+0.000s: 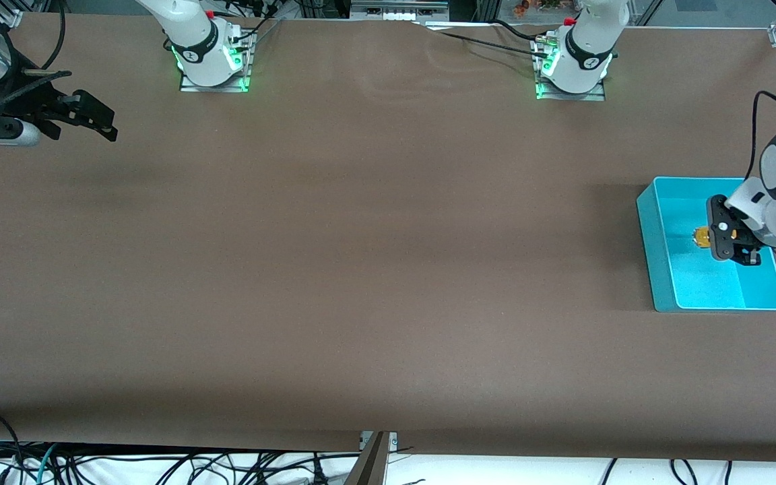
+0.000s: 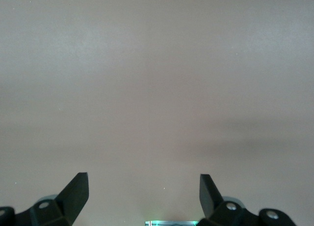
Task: Wind and store yellow beetle car
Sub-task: 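Lift the car with the left gripper and lower it into the bin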
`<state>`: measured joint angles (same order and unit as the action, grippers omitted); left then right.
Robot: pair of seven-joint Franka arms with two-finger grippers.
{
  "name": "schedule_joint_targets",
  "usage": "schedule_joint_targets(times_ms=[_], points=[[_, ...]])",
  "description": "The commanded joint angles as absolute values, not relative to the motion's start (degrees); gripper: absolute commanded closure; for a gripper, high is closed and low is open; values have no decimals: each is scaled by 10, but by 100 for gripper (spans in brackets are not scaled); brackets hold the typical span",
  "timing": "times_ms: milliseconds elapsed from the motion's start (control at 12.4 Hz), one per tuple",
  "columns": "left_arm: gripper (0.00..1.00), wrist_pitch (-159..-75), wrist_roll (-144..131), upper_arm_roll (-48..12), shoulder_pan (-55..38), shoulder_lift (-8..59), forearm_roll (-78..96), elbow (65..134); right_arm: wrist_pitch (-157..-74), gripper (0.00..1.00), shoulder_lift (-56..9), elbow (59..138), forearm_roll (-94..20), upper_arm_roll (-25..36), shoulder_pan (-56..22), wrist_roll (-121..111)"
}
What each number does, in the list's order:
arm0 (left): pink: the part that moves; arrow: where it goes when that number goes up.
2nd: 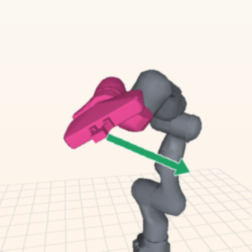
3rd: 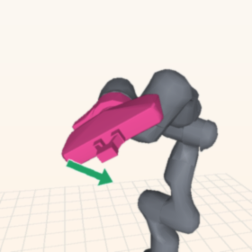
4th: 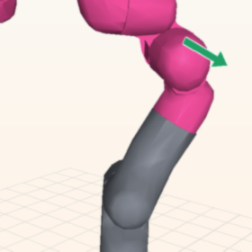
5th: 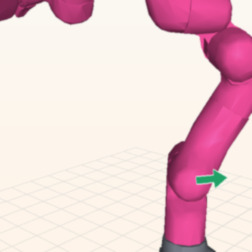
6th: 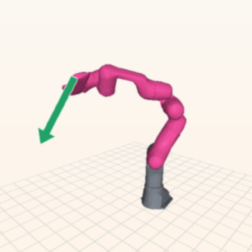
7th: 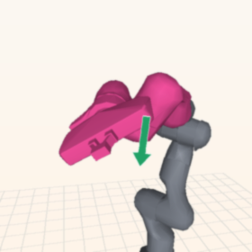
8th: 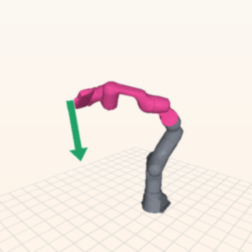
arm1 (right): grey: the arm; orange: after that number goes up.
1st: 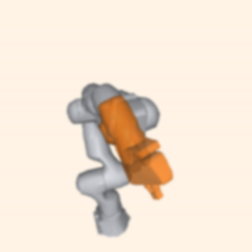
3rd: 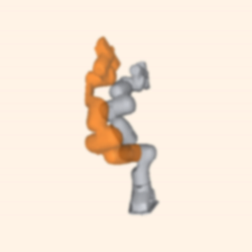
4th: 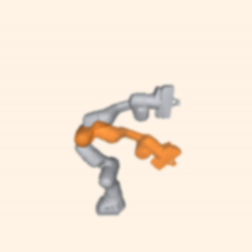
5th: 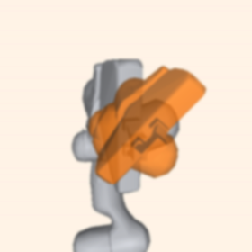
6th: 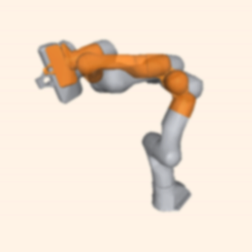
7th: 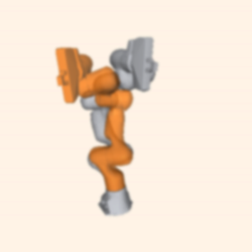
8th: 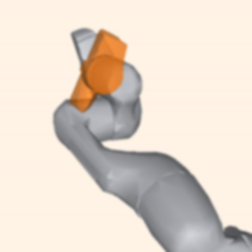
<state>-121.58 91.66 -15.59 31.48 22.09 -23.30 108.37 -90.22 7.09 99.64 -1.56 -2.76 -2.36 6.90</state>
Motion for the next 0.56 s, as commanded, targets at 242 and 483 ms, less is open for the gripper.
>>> schedule_joint_targets(times_ms=[242,483], points=[[79,-1385,945,-163,370,290,-266,1143,-885,0,62,976,-4,-28,-23,70],[0,-1394,946,-163,372,294,-267,1142,-885,0,62,976,-3,-28,-23,69]])
